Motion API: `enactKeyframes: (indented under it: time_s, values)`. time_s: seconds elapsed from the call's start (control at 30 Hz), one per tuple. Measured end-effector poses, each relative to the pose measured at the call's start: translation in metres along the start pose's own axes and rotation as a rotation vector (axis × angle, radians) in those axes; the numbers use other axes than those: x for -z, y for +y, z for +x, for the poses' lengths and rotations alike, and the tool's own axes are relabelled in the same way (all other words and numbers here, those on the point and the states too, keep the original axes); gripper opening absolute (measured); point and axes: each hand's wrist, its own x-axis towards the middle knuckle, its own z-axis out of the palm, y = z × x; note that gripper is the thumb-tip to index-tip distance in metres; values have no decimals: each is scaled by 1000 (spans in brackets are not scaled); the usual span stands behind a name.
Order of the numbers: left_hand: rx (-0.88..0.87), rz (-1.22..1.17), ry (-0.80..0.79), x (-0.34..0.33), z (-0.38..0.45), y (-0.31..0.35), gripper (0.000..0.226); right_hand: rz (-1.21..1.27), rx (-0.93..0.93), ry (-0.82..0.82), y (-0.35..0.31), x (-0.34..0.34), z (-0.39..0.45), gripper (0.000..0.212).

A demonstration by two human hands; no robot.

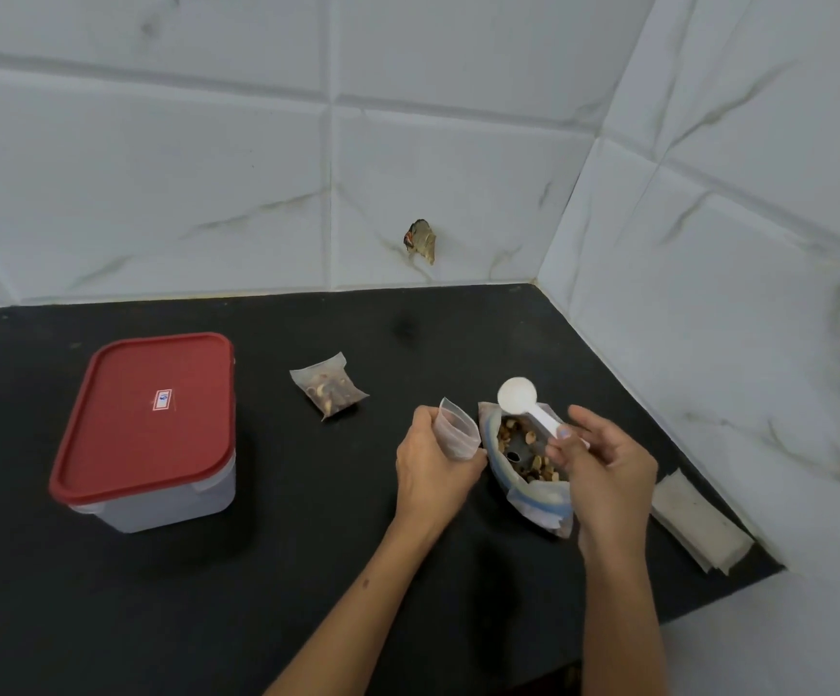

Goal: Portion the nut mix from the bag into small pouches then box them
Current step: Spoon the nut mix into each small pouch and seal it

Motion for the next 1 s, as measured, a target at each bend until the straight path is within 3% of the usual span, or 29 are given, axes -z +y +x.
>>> enactKeyframes:
  time_s: [0.23, 0.47, 0.73, 1.0]
  values:
    - [40, 17, -66, -19, -2, -1, 33, -414, 53, 73, 22, 15, 12, 26]
    - [46, 62, -39, -39, 7, 6, 38, -692, 97, -2, 22, 21, 37, 25]
    - [90, 120, 39, -53, 17, 19, 39, -1069, -74, -405, 3, 22, 77, 33]
    - [176, 240, 70, -54, 12, 18, 39, -1198, -5, -469, 6, 27, 86, 32]
